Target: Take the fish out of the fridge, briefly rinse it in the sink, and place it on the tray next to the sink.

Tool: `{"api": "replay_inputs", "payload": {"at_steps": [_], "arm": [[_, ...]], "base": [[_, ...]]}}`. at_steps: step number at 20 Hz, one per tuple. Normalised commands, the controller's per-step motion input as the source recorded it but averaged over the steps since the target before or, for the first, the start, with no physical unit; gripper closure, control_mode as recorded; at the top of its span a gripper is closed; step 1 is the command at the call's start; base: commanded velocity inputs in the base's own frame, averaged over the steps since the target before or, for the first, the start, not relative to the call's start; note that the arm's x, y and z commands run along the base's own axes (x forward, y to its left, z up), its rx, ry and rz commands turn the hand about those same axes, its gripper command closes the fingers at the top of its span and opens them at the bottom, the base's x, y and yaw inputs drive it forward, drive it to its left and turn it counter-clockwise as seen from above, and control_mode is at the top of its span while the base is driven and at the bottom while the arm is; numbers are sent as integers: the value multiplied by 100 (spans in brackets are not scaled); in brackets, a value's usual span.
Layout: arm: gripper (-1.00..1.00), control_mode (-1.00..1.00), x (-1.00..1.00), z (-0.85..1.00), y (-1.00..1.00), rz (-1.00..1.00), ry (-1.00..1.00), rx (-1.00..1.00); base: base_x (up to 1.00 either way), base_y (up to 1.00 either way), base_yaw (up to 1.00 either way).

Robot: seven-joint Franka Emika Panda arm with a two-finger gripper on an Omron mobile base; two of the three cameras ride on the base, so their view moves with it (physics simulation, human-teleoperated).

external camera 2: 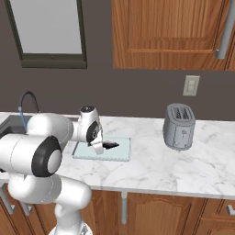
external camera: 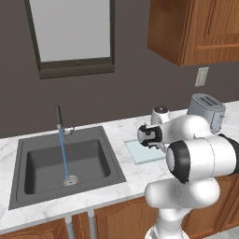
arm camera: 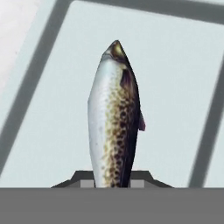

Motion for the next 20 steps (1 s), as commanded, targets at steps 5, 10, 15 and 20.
{"api": "replay_inputs", "payload": {"at_steps": [5,10,15,20], "arm": [[100,-100,22,-1,-19,-1,0,0],[-100,-100,5,4,0,0,0,1],[-100,-100,0,80,0,-4,-6,0],[-100,-100,-22,100,7,-1,-25,-13]], "base": [[0,0,0],[0,0,0],[0,0,0],[0,0,0]]}}
